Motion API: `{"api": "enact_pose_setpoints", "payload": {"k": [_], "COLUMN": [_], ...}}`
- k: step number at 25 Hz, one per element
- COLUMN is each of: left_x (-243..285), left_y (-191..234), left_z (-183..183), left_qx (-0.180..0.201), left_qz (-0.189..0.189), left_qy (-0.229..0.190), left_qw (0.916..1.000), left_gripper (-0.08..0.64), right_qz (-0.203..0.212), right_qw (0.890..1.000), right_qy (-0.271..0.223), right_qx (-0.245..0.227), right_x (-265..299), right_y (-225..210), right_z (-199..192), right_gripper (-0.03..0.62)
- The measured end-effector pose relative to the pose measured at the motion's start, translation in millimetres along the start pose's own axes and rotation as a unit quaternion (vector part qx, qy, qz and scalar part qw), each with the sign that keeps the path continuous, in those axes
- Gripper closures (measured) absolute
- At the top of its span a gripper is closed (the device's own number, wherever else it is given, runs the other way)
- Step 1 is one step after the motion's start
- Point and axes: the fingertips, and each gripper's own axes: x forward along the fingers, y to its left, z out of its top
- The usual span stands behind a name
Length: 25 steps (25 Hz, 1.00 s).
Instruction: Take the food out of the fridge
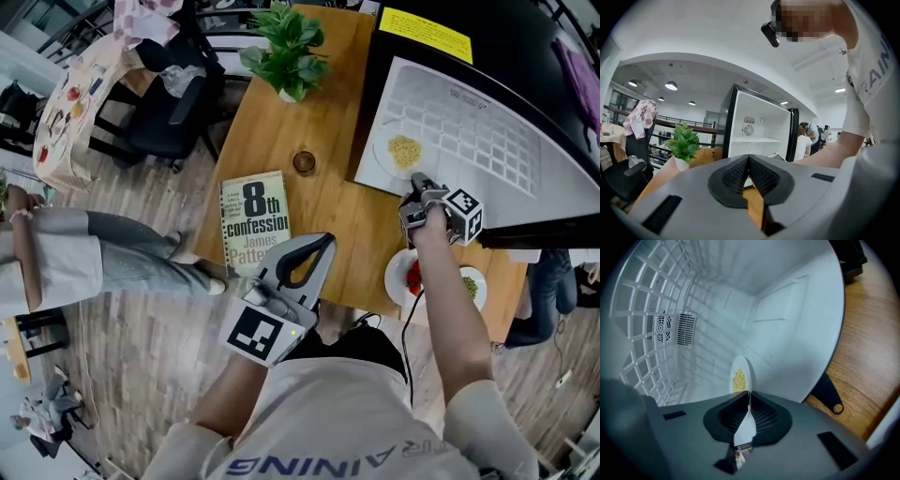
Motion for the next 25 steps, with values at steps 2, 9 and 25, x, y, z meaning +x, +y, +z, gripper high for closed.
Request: {"api": "enact_pose_setpoints", "payload": {"k": [2,9,25], "left_x": [-0.1,1.3,0.9], "left_y": [-0.6,-4.2,-4.2], "left_z": [-1.9,-0.3,-6.3], "left_qx": [-0.001,0.003,0.004], "left_qz": [-0.003,-0.016,-0.029], "left_qy": [0.002,0.002,0.012], "left_qw": [1.0,0.9999,0.9995], "left_gripper": [0.552,0.552,0.552], "right_qz": [-0.001,-0.009,0.004], "right_qw": [1.0,1.0,0.999], "right_qy": [0.0,0.001,0.019], "right_qx": [0.004,0.007,0.043], "right_x": [-5.2,-25.3,-23.3], "right_y": [-3.9,-18.7,-22.7], "right_z": [-4.3,-15.1,-30.2], "right_gripper": [0.557,0.557,0.541]}}
